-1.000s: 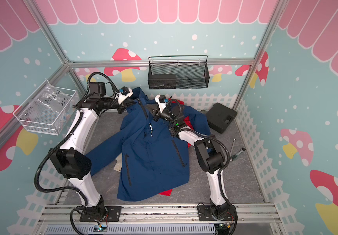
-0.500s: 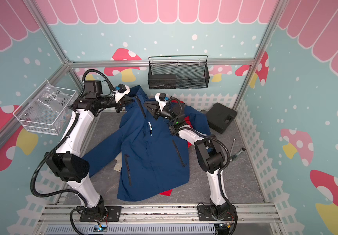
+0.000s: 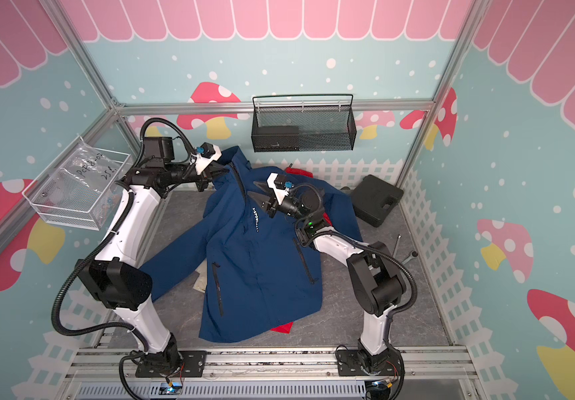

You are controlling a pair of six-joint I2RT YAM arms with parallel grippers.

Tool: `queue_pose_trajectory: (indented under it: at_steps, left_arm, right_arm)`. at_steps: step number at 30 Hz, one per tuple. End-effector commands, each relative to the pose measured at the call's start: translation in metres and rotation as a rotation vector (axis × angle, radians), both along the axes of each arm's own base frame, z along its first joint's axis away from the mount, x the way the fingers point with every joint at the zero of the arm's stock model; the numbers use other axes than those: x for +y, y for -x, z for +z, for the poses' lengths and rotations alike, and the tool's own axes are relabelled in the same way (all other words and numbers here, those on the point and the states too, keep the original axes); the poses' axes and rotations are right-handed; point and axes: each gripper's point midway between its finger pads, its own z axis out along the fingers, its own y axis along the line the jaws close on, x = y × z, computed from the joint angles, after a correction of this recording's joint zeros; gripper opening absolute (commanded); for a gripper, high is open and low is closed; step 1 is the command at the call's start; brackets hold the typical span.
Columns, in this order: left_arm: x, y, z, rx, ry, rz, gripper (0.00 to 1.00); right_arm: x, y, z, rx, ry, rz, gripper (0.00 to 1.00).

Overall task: Unzip the jacket
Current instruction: Flatten out the jacket.

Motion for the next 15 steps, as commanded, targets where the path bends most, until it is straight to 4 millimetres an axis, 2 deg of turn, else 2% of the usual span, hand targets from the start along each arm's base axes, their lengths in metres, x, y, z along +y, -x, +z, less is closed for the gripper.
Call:
queue_pose_trajectory:
  at_steps: [1,8,9,15]
  left_arm:
    - [-0.001,0.011,0.022,-0.063,0.010,-0.015,0.00]
    - [-0.002,0.010,0.020,-0.062,0.007,-0.017,0.00]
    - [-0.002,0.010,0.019,-0.060,0.006,-0.014,0.00]
    - [-0.003,0.010,0.017,-0.057,0.006,-0.021,0.00]
  right_arm:
    - [0.008,0.013,0.013,-0.088,-0.006,-0.001,0.41]
    - [0.035,0.009,0.015,-0.064,-0.001,0.052,0.40]
    - [0.042,0.004,0.004,-0.042,0.012,0.056,0.40]
    - [0.055,-0.015,-0.008,0.017,0.032,0.043,0.41]
